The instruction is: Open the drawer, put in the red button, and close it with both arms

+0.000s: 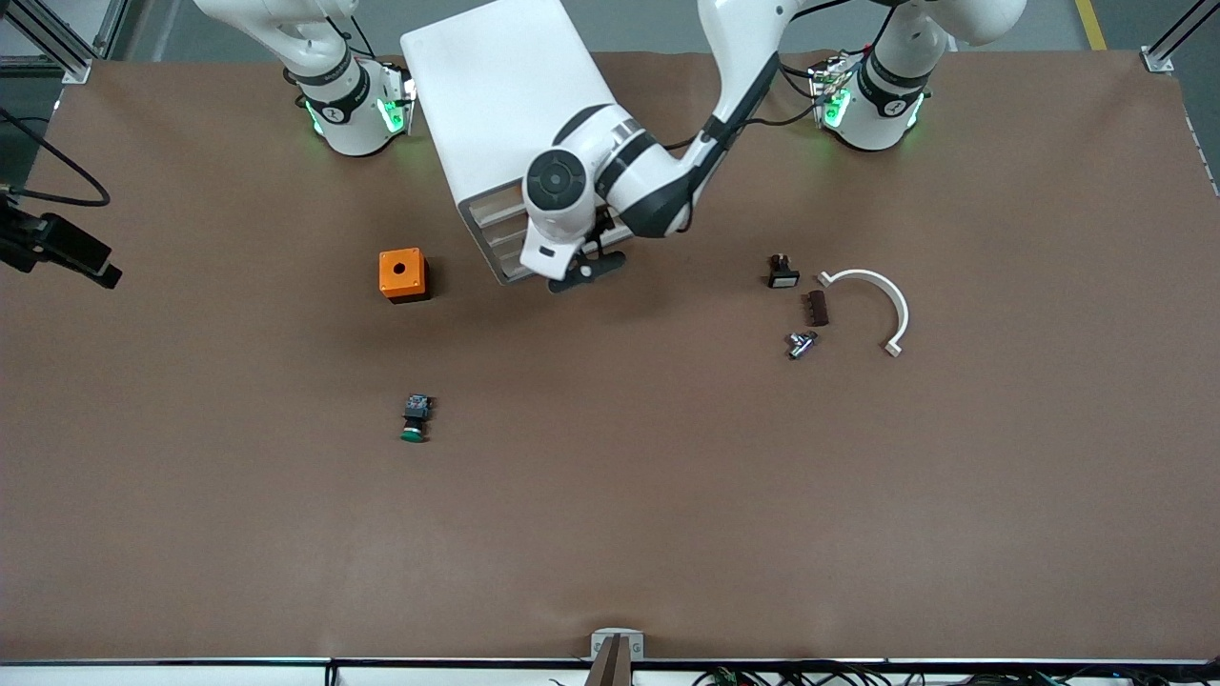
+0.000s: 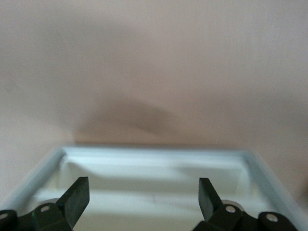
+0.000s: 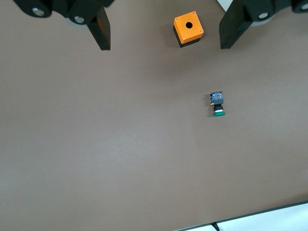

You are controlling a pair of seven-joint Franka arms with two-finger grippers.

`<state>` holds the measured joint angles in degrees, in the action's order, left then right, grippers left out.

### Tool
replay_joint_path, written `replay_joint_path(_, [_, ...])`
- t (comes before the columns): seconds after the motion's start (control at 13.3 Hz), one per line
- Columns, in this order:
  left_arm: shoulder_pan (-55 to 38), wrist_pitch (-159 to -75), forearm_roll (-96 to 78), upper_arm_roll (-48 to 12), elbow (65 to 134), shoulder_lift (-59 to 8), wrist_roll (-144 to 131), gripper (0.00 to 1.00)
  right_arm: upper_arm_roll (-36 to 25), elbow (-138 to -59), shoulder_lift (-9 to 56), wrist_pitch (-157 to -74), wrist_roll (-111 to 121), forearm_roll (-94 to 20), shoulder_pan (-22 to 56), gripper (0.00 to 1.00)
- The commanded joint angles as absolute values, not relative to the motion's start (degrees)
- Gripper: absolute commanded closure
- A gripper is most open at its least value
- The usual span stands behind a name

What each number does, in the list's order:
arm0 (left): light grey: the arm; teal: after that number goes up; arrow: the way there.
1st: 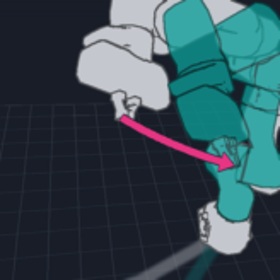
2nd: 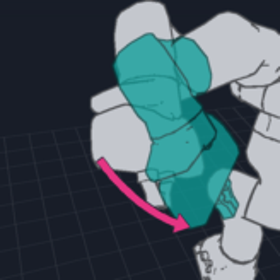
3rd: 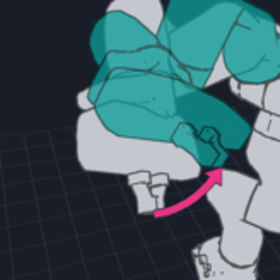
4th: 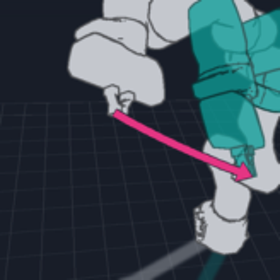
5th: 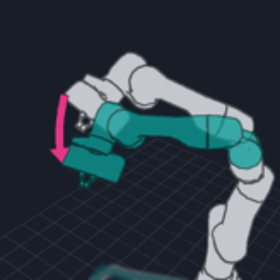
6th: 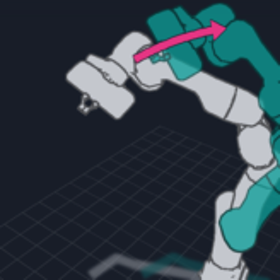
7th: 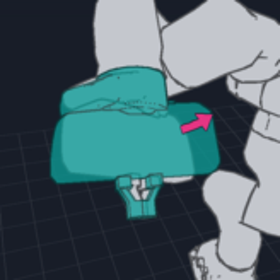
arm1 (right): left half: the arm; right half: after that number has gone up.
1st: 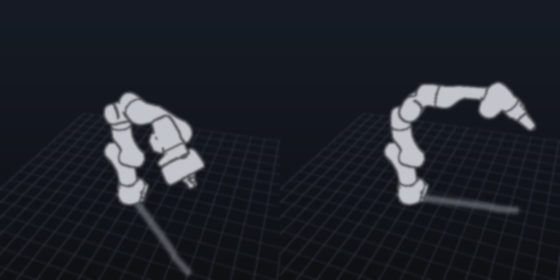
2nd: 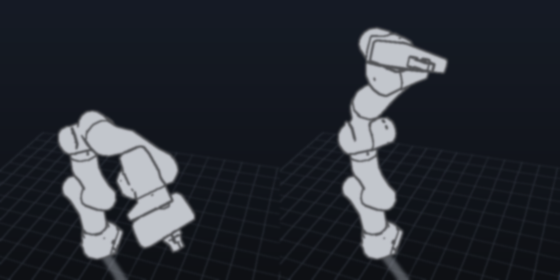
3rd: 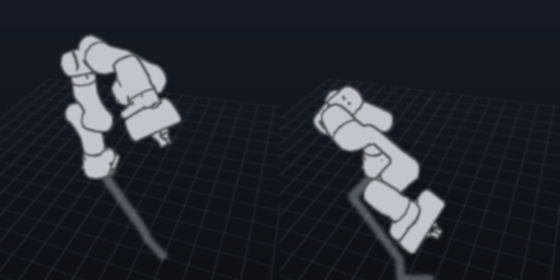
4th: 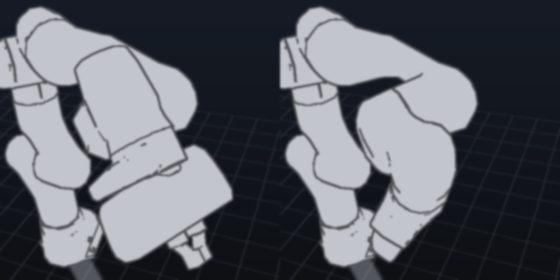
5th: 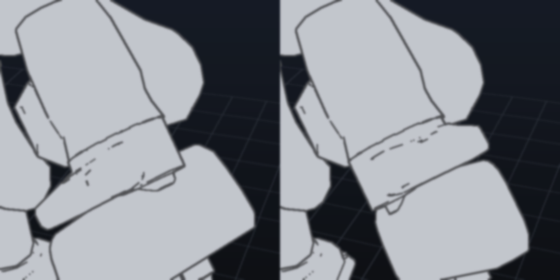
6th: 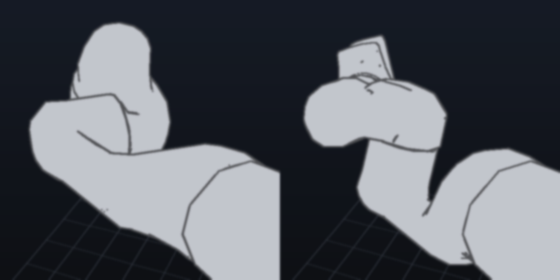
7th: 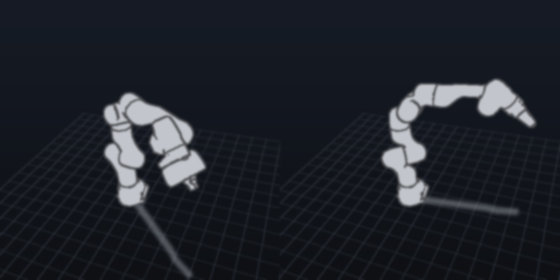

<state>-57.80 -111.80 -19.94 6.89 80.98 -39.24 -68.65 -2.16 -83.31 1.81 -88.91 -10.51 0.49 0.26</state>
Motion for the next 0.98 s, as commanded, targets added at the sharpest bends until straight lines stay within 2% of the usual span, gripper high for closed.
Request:
replay_joint_path(0.0, [-51.35, -108.81, -18.29, 11.23, 82.09, -33.42, -68.12, 0.0, -1.05, -87.35, -1.92, -89.47, -9.67, 1.67, -0.97, 0.0])
replay_joint_path(0.3, [-38.26, -107.75, -11.88, 12.22, 82.09, -25.94, -66.98, 0.0, -1.05, -88.24, -2.37, -90.0, -9.58, 1.67, -1.14, 0.0])
replay_joint_path(0.6, [-31.39, -102.33, -0.83, 12.22, 82.0, -20.06, -53.85, 0.0, -1.05, -88.07, -2.2, -90.0, -9.58, 1.67, -1.14, 0.0])
replay_joint_path(0.9, [-23.85, -98.09, 0.53, 11.52, 82.0, -14.95, -38.54, 0.0, -1.06, -88.07, -2.2, -90.0, -9.58, 1.67, -1.14, 0.0])
